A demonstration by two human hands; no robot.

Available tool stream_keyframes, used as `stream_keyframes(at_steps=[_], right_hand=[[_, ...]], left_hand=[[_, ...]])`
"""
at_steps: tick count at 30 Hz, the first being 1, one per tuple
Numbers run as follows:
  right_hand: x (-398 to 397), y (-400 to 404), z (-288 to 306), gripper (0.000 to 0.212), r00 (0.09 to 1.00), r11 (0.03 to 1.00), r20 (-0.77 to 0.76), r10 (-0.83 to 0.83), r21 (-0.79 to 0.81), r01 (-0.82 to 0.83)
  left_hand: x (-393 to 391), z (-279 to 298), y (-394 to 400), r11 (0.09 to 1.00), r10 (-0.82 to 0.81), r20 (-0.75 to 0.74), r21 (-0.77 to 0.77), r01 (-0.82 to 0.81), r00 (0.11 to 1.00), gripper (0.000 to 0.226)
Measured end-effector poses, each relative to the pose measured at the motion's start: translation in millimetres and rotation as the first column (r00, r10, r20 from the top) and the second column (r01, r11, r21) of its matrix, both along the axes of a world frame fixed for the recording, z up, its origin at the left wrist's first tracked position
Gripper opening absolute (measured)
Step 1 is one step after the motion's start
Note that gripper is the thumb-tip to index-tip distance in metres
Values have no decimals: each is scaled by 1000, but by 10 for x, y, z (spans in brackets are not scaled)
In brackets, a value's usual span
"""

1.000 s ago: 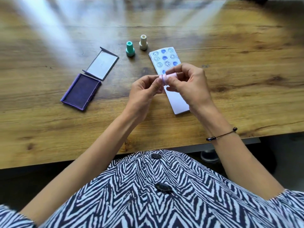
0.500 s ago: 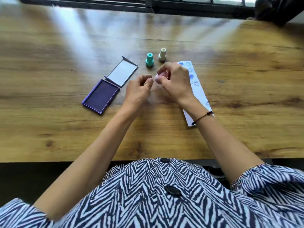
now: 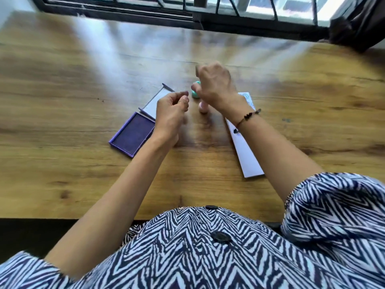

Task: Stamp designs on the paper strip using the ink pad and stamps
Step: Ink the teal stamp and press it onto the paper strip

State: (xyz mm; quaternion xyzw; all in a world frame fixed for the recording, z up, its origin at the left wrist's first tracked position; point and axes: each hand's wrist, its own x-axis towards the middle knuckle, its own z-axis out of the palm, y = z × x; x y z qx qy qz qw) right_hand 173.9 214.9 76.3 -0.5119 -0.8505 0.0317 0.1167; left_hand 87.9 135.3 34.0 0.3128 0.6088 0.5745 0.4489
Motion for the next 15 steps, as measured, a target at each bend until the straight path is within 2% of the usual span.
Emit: stream_keyframes(at_steps=[3,5,6,8,11,13,15], right_hand=[[-111,103,-17,25,993,997,121,15,-76,-6],[-125,173,-35,24,993,991,121,8,-134,9],[-113,204,-28,23,997,987,71,-8,-161,20],[-63,226,43,20,989,968,-137,-56,-248,20],[52,108,230,17,853,850,-507,-129,-499,-168],[127,19,299,15,778,797,-608,-159,-544,-262],[155,-54,313,16,756,782,-630,-176,-556,-282]], left_hand=[[-18,-3,29,1000,13,-2,13,-13,1000,15],[-55,-2,33,1000,21,-2,14,-21,1000,16],[-81,-7,38,1000,28,2,12,-28,1000,17],[-141,3,49,999,38,28,19,-39,999,17],[-184,56,46,998,12,52,65,-16,999,17],[-166,94,21,994,-26,43,104,21,999,16],[-152,128,-25,991,-54,74,125,45,996,14]])
